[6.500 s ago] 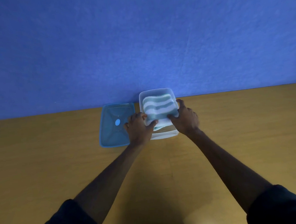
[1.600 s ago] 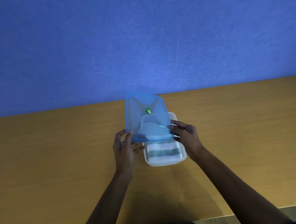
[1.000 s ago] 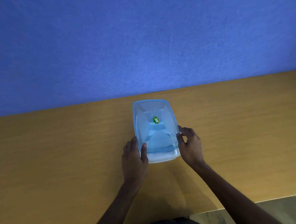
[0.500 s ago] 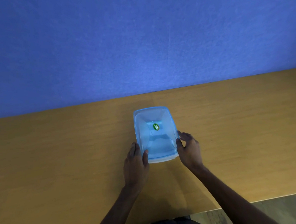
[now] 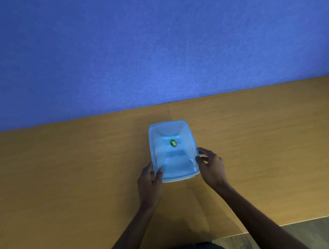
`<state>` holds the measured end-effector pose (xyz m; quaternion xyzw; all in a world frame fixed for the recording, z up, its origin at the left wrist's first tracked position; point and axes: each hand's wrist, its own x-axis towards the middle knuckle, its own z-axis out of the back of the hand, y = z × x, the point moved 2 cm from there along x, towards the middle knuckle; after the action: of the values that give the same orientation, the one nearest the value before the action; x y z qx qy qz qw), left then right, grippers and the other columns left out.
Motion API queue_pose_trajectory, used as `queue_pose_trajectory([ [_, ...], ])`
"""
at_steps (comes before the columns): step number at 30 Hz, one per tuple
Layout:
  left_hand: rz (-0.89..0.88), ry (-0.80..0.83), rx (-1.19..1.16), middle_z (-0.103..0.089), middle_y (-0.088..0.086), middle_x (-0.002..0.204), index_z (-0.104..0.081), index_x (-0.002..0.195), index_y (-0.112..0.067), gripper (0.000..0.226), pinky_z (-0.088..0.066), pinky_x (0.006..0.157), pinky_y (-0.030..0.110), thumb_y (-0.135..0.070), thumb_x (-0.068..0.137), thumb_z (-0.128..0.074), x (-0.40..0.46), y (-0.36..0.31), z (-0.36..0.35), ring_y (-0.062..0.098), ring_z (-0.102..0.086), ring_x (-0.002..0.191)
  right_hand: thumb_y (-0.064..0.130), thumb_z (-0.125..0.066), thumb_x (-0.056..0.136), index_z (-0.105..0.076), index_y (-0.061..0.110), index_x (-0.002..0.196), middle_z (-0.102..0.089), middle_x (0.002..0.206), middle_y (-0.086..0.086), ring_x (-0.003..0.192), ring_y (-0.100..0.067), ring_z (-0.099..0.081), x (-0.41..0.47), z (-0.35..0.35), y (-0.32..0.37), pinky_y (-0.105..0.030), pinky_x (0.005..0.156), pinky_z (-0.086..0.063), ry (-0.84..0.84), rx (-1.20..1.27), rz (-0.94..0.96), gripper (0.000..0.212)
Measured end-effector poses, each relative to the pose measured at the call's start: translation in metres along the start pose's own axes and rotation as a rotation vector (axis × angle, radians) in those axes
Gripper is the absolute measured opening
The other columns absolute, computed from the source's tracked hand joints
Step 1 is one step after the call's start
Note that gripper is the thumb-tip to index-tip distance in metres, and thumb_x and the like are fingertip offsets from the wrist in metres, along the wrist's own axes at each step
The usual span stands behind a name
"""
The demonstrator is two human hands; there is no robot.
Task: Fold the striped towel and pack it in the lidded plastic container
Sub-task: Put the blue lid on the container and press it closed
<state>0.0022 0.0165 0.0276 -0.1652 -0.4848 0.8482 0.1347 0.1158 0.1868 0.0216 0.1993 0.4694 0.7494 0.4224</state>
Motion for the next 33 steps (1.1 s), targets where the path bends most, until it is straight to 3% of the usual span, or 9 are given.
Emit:
queue_pose_trajectory([
  [3,0.127,-0.001,-0.121,-0.071,0.016,0.107,-0.060,0.128,-0.006,0.045,-0.054,0.084,0.042,-0.015,0.085,-0.070,0.006,0.007,-0.001,0.029,-0.067,0.093,0.012,-0.059,0.090,-0.064,0.013,0.125,-0.069,0.120,-0.001,0.087,-0.007,-0.067,0.003,0.001,-0.001,-0.023,0.073,-0.053,0.004,0.030,-0.025,0.035],
  [7,0.280,0.051,-0.349,-0.062,0.013,0.078,-0.066,0.117,-0.009,0.040,-0.048,0.060,0.027,-0.012,0.079,-0.076,0.014,0.012,0.001,0.013,-0.053,0.064,0.020,-0.066,0.088,-0.065,0.018,0.124,-0.072,0.102,0.002,0.080,-0.003,-0.067,0.006,0.005,-0.008,-0.008,0.060,-0.048,0.019,0.107,-0.109,0.036],
  [11,0.419,0.041,-0.542,-0.064,0.003,0.068,-0.064,0.112,-0.003,0.037,-0.052,0.056,0.019,-0.011,0.079,-0.077,0.013,0.021,0.006,0.010,-0.057,0.055,0.038,-0.070,0.085,-0.071,0.024,0.113,-0.074,0.093,0.005,0.091,-0.016,-0.069,0.002,0.008,-0.017,-0.041,0.081,-0.056,0.047,0.218,-0.230,0.031],
  [14,0.405,0.078,-0.539,-0.064,-0.003,0.057,-0.066,0.114,-0.002,0.037,-0.054,0.061,0.026,-0.016,0.081,-0.075,0.011,0.027,0.005,0.007,-0.061,0.054,0.039,-0.065,0.089,-0.073,0.036,0.089,-0.076,0.086,0.008,0.082,-0.014,-0.072,-0.005,0.008,-0.019,-0.038,0.069,-0.055,0.074,0.271,-0.233,0.009],
  [19,0.296,0.083,-0.508,-0.064,-0.002,0.060,-0.058,0.129,-0.007,0.047,-0.055,0.060,0.022,-0.018,0.085,-0.071,0.007,0.029,0.005,0.007,-0.062,0.058,0.030,-0.065,0.090,-0.072,0.018,0.114,-0.076,0.094,0.002,0.076,-0.005,-0.069,-0.009,0.008,-0.021,-0.023,0.059,-0.053,0.099,0.275,-0.235,0.027],
  [23,0.237,0.064,-0.485,-0.060,0.006,0.067,-0.061,0.126,-0.002,0.040,-0.055,0.060,0.021,-0.017,0.089,-0.067,0.006,0.026,0.003,0.011,-0.060,0.059,0.029,-0.066,0.090,-0.071,0.016,0.117,-0.075,0.099,-0.002,0.085,-0.014,-0.071,-0.008,0.007,-0.023,-0.021,0.059,-0.051,0.105,0.309,-0.224,0.030],
  [26,0.231,0.049,-0.456,-0.063,0.007,0.072,-0.061,0.124,0.002,0.040,-0.058,0.073,0.033,-0.017,0.090,-0.066,0.007,0.026,0.000,0.017,-0.061,0.067,0.026,-0.067,0.090,-0.072,0.019,0.112,-0.075,0.097,0.005,0.085,-0.012,-0.070,-0.007,0.006,-0.025,-0.021,0.062,-0.053,0.119,0.348,-0.239,0.024],
  [29,0.216,0.045,-0.414,-0.069,0.022,0.091,-0.062,0.124,0.003,0.040,-0.057,0.084,0.048,-0.018,0.091,-0.065,0.008,0.027,-0.001,0.020,-0.062,0.069,0.023,-0.067,0.090,-0.071,0.014,0.116,-0.074,0.096,0.008,0.080,-0.002,-0.070,-0.005,0.005,-0.028,-0.019,0.063,-0.055,0.133,0.368,-0.261,0.027],
  [33,0.204,0.045,-0.380,-0.067,0.021,0.114,-0.058,0.128,0.002,0.041,-0.057,0.083,0.051,-0.016,0.091,-0.063,0.006,0.029,-0.004,0.017,-0.062,0.066,0.018,-0.066,0.091,-0.069,0.012,0.118,-0.073,0.096,0.012,0.079,0.004,-0.069,-0.005,0.005,-0.031,-0.017,0.062,-0.055,0.146,0.367,-0.267,0.028],
])
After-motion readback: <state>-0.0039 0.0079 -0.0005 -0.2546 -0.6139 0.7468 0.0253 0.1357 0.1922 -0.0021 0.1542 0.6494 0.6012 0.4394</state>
